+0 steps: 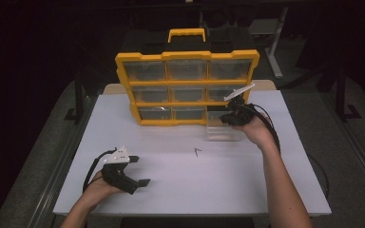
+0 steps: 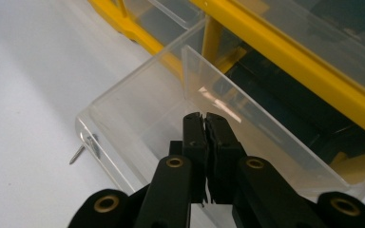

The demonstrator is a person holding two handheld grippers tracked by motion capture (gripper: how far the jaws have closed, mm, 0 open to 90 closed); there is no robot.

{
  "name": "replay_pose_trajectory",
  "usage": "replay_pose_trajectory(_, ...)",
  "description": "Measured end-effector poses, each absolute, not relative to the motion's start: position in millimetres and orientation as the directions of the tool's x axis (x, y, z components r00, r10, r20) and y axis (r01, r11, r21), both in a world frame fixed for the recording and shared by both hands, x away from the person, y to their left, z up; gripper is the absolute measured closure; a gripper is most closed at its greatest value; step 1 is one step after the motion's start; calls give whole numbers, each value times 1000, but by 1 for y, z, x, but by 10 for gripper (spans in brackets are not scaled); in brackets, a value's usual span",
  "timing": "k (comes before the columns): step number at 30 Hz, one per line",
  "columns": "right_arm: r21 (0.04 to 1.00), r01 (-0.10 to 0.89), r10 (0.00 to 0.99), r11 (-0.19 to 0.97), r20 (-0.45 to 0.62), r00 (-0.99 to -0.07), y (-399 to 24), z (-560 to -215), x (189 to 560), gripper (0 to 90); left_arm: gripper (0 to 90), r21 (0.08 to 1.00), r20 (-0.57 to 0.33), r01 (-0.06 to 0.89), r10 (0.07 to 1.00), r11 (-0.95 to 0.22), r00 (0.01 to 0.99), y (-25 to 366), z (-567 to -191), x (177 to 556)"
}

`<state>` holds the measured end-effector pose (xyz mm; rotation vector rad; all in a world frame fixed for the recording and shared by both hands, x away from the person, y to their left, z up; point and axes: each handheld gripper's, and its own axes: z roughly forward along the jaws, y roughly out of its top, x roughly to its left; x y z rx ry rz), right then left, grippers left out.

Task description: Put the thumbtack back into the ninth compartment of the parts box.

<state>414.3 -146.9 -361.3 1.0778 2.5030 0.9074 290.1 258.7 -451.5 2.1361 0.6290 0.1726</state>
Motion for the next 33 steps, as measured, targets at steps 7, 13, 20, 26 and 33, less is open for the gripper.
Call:
replay_pose_trajectory(7,623,568,725,538,0,-688,-145,-365,415,861,6,788,-103,374,494,-488,863,259,-452,290)
replay_pose_trajectory(13,617,572,722,541,9,-692,-145,-366,415,824,6,789,-104,375,495,-487,863,258,-451,290)
replay_pose_trajectory(20,622,575,725,532,15,-688,-146,-364,413,850,6,789,-103,374,495,-487,863,259,-451,290)
replay_pose_trajectory(26,632,569,721,526,22,-692,-146,-358,409,888,6,789,-104,374,493,-488,864,259,-451,290)
replay_pose_trajectory(33,648,556,705,521,41,-708,-143,-349,404,889,6,791,-105,373,494,-485,863,259,-451,290)
